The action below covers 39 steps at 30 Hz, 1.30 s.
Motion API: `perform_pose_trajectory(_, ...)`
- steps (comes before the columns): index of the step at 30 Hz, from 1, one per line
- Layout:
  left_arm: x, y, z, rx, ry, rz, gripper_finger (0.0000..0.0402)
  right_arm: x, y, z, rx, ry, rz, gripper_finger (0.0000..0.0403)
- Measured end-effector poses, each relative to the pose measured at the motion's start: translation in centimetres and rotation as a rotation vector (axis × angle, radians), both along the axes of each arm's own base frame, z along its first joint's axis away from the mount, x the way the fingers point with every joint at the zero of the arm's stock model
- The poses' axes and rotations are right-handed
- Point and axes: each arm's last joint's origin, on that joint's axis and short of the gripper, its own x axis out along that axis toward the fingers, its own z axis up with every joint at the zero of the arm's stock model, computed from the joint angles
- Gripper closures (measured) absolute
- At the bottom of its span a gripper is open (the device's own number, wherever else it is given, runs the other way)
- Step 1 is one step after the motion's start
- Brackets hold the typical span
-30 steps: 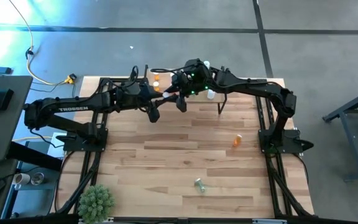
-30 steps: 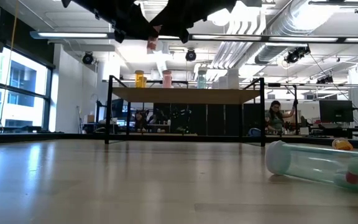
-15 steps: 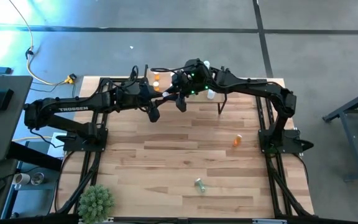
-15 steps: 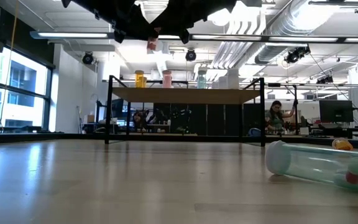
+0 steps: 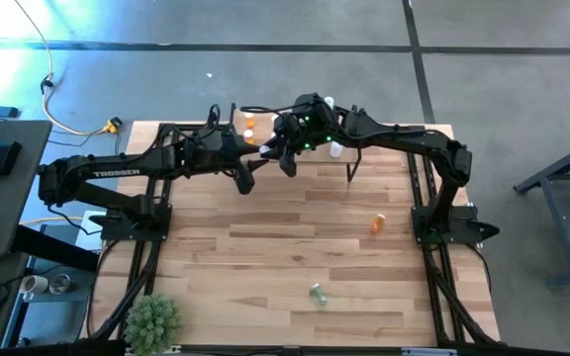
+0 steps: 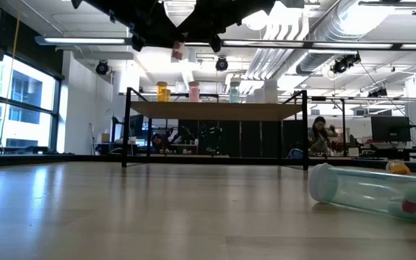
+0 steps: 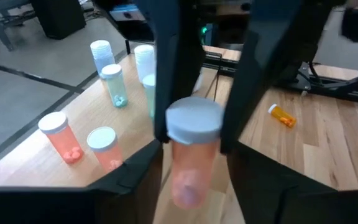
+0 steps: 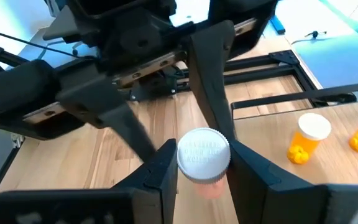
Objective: Pick and place medicine bottles onto shelf by color
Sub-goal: Put the pink pill bottle on the shelf aligned with the pink pill bottle
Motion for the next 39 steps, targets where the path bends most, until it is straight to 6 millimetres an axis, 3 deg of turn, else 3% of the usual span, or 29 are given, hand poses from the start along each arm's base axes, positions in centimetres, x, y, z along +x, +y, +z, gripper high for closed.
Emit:
perform_pose_trajectory(9,-0.1,-0.1,-0.3,-0.038,0.017,0.011,0.0166,-0.3,-0.2,1.6,-0.003,-0.002,-0.008,0.0304)
perform_pose_trajectory(20,-2.0,-0.6,1.7,0.004,-0.053,0.068,0.0165,-2.7,-2.2,6.2,-0.029,0.029,-0.068,0.0304)
perform_pose_trajectory(26,-3.5,-0.9,3.0,0.065,-0.092,0.118,0.0165,-3.6,-2.5,8.2,-0.155,0.03,-0.132,0.0304)
perform_pose_trajectory(30,-4.6,-1.3,3.9,0.075,-0.133,0.122,0.0165,-3.3,-2.4,7.4,-0.162,0.04,-0.111,0.0304)
perform_pose_trajectory(35,-5.7,-1.6,4.6,0.09,-0.157,0.157,0.0165,-1.8,-2.4,2.5,-0.079,0.095,-0.115,0.0304)
perform_pose_trajectory(39,-6.3,-1.8,4.6,0.093,-0.141,0.185,0.0165,-1.1,-1.9,0.0,-0.055,0.099,-0.094,0.0304)
